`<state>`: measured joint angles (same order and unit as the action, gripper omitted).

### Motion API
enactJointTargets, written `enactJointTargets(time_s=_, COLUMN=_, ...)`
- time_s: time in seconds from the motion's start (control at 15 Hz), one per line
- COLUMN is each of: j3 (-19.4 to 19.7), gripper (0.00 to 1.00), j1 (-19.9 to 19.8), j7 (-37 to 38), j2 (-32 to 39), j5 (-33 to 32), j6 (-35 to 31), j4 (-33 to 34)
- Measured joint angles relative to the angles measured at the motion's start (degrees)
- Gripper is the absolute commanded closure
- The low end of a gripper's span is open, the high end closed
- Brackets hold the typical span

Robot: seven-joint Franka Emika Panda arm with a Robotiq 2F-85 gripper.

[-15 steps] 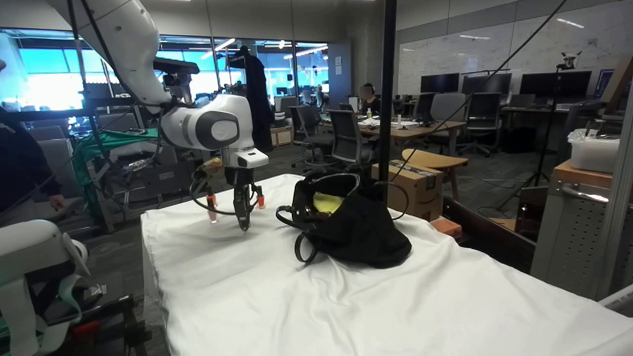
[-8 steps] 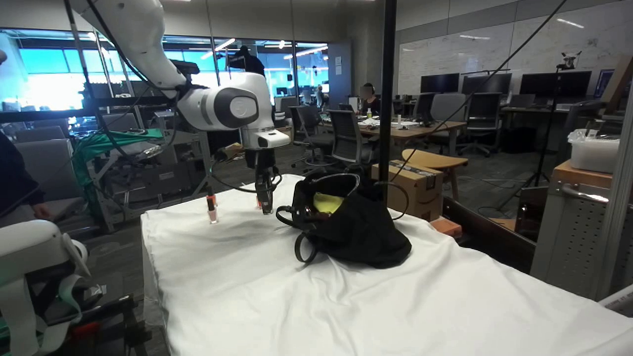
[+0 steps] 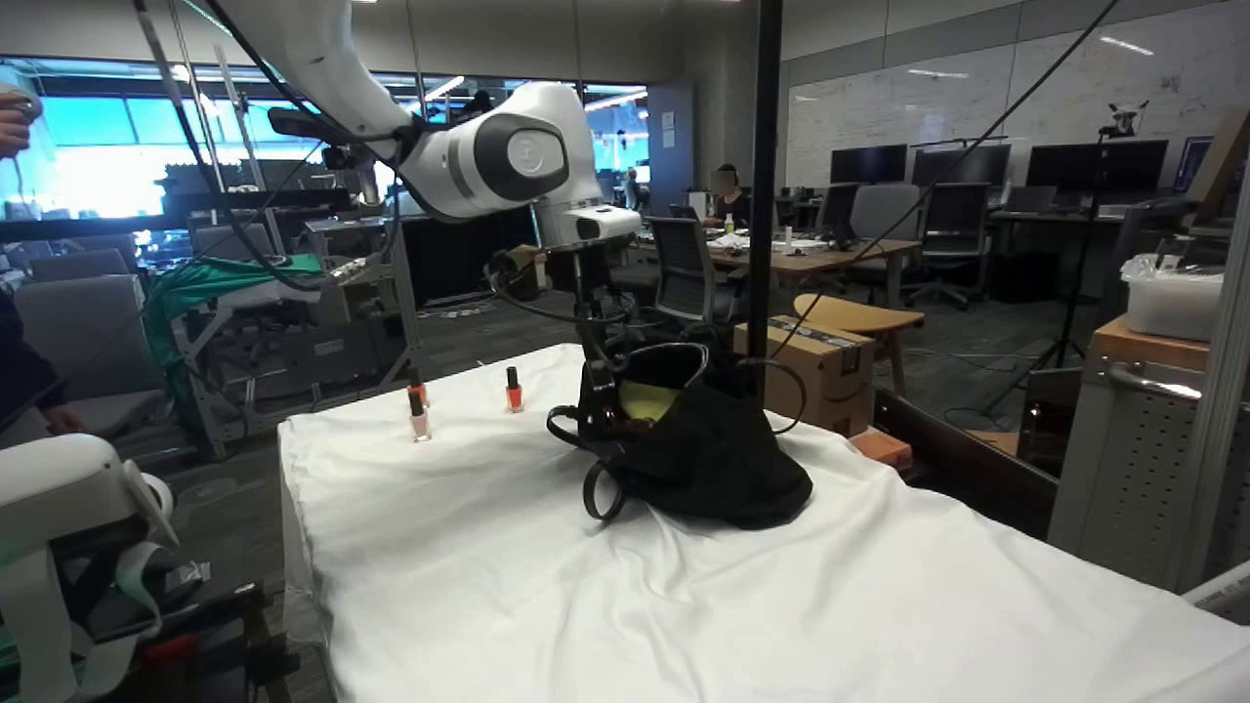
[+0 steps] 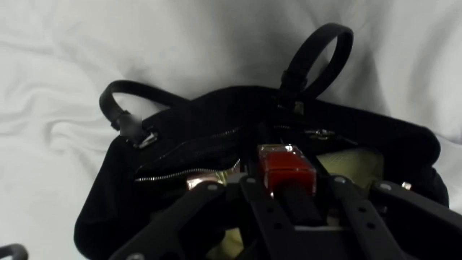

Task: Pick up the nail polish and put them in the bag

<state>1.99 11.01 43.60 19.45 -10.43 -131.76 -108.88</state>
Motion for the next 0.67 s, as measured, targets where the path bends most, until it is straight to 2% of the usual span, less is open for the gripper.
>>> enactJointTargets(time_s=0.27, j3=0.05, gripper=0.85, j1=-1.63, j7=-4.06, j2=2.38, j5=0.00, j6=2.15, j4=5.32)
enactJointTargets(time_s=0.67, j3=0.05, gripper=0.85, j1=-2.00, j7=-8.91, j2=9.77, j5=0.00, j6=5.28, j4=14.31)
